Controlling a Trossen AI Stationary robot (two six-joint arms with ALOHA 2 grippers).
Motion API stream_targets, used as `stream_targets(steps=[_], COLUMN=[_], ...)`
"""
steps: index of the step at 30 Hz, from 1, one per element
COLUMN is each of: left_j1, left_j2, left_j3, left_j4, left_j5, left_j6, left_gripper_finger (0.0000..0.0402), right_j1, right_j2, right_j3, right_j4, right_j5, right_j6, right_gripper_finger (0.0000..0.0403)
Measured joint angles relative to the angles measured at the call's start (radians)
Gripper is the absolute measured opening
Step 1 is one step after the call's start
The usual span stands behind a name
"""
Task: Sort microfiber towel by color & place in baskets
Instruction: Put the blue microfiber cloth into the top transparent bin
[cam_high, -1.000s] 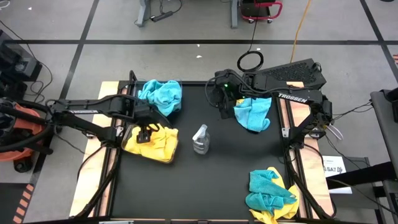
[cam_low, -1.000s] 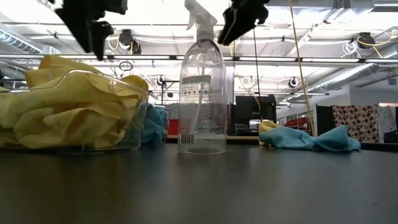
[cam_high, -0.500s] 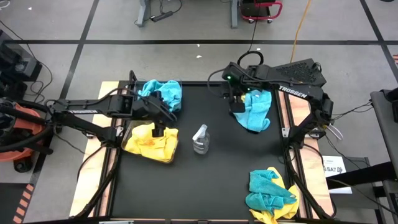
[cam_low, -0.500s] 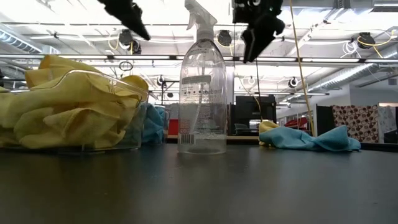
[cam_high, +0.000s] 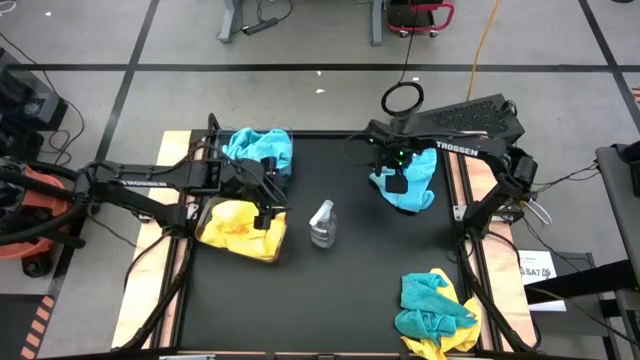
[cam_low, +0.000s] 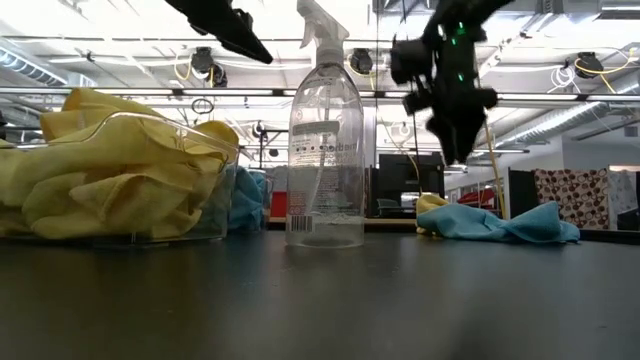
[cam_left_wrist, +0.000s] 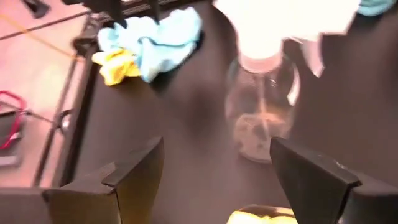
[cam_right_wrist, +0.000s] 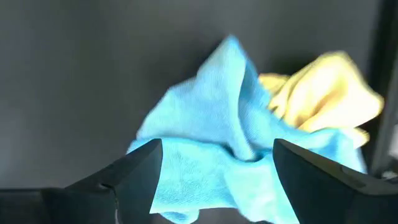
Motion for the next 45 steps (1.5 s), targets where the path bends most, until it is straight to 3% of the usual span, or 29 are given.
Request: stream_targets(steps=[8,21,27,32,40,42,45], left_j1=[0.000,0.000,0.000,0.000,0.000,0.000,0.000], left_j2=[0.001,0.008,0.008,0.008,0.008,0.008,0.008], left_j3=[-0.063,-0.064,-0.064,-0.064,-0.064,-0.064,-0.064], left_j4=[0.101,0.141,0.139,0.141,0.147,0.147,0.147], left_j5=[0.105,0.109,0.109,0.109,0.109,0.109,0.109], left_j6=[0.025,0.053,0.052,0.052,0.052,0.054,0.055], left_gripper_finger=[0.0299,0.0299,0.0299,0.0299,0.0299,0.0299,0.0299], right_j1=[-0.060,-0.086,-0.085,-0.065,-0.009,0.001,0.012], right_j2=[0.000,0.000,-0.006,-0.004,-0.008,-0.027,-0.079], right_j3=[-0.230,-0.459,-0.509,-0.510,-0.510,-0.511,-0.518], right_j4=[0.128,0.443,0.498,0.485,0.460,0.452,0.430], right_j5=[-0.001,-0.008,-0.030,-0.033,-0.034,-0.029,-0.030], right_j6=[0.017,0.057,0.061,0.059,0.013,0.007,0.018], right_gripper_finger=[0.0298,0.0298,0.0292,0.0231,0.0030,0.0013,0.0020])
